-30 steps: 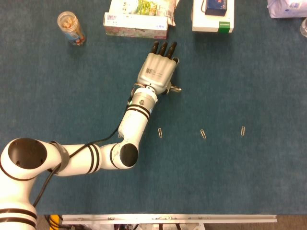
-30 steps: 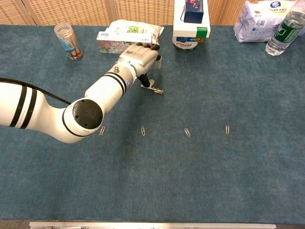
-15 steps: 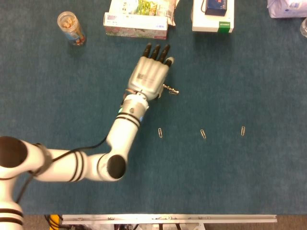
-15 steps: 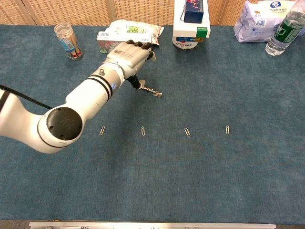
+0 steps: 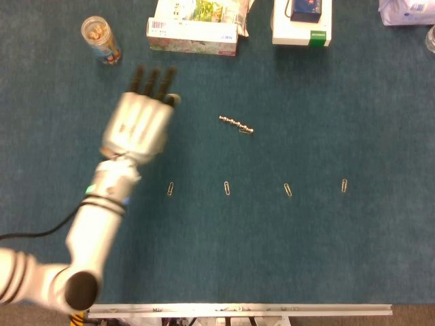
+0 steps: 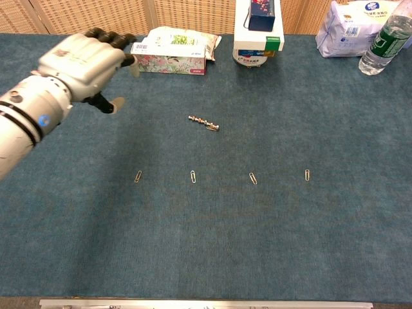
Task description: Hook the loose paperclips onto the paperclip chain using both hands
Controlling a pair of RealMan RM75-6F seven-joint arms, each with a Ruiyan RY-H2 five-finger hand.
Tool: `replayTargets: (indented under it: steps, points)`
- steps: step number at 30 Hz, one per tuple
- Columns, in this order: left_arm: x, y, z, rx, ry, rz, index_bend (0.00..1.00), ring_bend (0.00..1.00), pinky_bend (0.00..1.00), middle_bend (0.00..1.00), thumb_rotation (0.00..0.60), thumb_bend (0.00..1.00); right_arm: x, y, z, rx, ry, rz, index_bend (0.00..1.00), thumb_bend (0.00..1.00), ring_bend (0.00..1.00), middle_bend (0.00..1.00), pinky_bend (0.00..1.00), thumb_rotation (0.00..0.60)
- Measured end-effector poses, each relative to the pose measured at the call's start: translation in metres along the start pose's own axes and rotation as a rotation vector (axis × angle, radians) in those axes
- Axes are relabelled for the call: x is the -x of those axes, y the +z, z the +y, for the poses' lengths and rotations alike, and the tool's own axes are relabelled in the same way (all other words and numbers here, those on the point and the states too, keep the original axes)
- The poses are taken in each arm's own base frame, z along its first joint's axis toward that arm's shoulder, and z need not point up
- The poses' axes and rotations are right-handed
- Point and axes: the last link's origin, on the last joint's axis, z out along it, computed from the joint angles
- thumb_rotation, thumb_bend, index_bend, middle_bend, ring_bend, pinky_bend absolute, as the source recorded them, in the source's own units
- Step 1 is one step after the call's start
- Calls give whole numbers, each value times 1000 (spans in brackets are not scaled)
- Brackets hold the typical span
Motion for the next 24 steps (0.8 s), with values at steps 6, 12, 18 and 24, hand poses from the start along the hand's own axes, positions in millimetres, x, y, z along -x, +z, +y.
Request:
replayTargets:
  steps: [6,12,18,24]
  points:
    - [-3,-37,-46,-93,16,4,302,0,4,0,600,358,9,3,-1,6,-21,-20,429,613,370,421,438,600]
    - [1,-69,-80,-163,18,21,310,0,4,0,600,358,15,7,0,20,-36,-35,429,613,370,421,438,600]
    - [9,-94,-108,-228,21,55,328,0,4,0,600,358,19,9,1,29,-45,-43,429,613,370,421,438,600]
    - [22,-118,-130,-276,9,63,330,0,5,0,600,358,22,10,2,37,-51,-49,430,613,370,421,438,600]
